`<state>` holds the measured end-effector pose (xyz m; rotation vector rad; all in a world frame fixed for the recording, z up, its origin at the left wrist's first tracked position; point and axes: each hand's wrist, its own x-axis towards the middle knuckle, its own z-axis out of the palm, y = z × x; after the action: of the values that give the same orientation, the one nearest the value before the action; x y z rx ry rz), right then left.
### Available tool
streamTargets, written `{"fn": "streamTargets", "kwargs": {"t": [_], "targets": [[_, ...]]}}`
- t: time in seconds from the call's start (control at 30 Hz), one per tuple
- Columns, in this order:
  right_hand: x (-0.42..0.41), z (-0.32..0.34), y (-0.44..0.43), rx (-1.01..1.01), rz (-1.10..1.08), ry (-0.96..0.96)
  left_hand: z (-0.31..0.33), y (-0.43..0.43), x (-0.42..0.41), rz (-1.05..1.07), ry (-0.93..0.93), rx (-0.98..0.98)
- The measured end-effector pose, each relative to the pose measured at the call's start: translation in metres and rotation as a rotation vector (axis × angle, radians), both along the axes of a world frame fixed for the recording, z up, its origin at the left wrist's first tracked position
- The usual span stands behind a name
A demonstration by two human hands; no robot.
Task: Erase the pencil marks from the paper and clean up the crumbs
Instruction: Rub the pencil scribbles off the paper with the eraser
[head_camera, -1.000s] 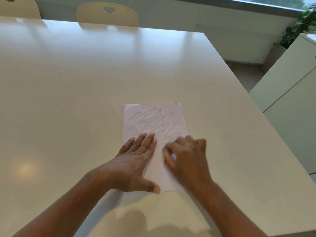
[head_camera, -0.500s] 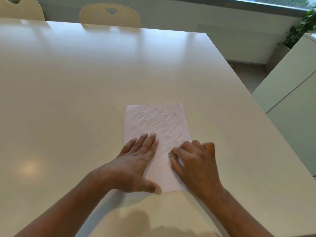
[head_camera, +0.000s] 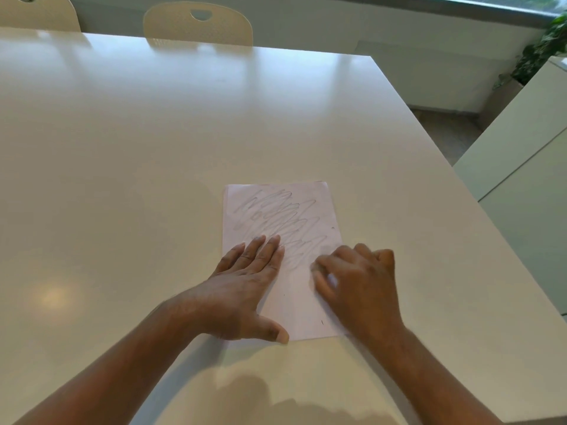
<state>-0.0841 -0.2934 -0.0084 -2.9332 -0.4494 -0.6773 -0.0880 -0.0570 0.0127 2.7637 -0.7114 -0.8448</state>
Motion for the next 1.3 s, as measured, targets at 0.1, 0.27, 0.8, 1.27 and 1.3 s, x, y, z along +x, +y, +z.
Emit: {"fn": "streamTargets", "kwargs": {"t": [0.1,0.27,0.8,1.27,1.3], "targets": [[0.018,0.005,-0.011,0.036,-0.075,0.029,0.0,-0.001,-0.001,0.004,0.005,-0.002],[-0.018,-0.003,0.027,0.077,0.152,0.064,0.0,-0.001,0.0,0.01,0.015,-0.009],[0.012,-0.002,0.028,0.008,0.202,0.029,-0.002,-0.001,0.001,0.037,0.009,-0.026],[0.041,-0.001,0.014,-0.015,0.068,0.004,-0.002,-0.001,0.002,0.035,0.017,-0.011],[0.052,0.003,0.008,-0.002,0.015,0.027,-0.002,-0.001,0.002,0.035,0.018,-0.012]]}}
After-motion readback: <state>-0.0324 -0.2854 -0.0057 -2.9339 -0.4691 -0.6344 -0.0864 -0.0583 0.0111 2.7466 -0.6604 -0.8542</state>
